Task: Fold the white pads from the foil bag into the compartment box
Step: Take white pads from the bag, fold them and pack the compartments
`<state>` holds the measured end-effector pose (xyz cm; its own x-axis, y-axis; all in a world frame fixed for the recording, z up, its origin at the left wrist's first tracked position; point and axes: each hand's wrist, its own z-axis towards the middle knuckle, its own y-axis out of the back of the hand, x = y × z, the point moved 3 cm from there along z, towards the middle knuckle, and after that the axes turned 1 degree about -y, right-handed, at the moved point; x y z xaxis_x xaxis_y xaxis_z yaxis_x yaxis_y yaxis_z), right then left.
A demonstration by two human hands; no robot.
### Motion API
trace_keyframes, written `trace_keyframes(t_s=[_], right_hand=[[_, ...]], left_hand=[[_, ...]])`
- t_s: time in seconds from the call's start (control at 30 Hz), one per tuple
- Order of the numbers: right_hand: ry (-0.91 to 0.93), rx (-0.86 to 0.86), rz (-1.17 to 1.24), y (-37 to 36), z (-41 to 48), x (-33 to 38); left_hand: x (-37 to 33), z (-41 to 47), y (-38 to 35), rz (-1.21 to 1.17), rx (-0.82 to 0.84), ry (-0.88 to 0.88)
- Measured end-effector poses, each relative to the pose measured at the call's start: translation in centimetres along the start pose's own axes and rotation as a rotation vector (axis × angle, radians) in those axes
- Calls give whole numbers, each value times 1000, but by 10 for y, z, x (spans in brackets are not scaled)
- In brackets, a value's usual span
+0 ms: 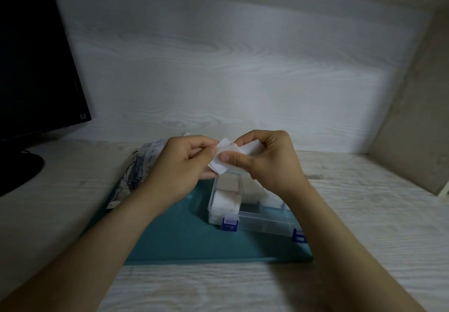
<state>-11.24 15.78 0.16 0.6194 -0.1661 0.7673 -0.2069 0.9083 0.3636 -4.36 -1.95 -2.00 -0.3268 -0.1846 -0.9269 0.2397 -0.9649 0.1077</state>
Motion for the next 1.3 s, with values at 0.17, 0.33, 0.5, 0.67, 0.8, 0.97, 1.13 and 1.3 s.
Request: trace_keyframes(t_s=[0.17,0.33,0.5,0.67,0.8,0.97,1.13,1.3], right_hand=[[33,-7,-50,0,1,-1],[30,-12,-87,0,1,-1],[9,4,-102,0,1,-1],[-55,17,-27,1,1,-5],[-153,54,222,2,1,-6],[-97,44,216,2,2,-2],[-47,43,99,-1,1,0],[-23,14,-6,2,1,-1]], left_hand=[[-1,-1,0,13,46,21],[-2,-3,-3,-19,111,61],[-7,-5,-4,-107,211,137],[-6,-6,-3,53,171,45],[-6,-3,2,-6,-59,-19],[-4,-2,12,92,-204,-156],[-5,-2,6,139,-101,-128],[-3,-2,3,129,63,-77]])
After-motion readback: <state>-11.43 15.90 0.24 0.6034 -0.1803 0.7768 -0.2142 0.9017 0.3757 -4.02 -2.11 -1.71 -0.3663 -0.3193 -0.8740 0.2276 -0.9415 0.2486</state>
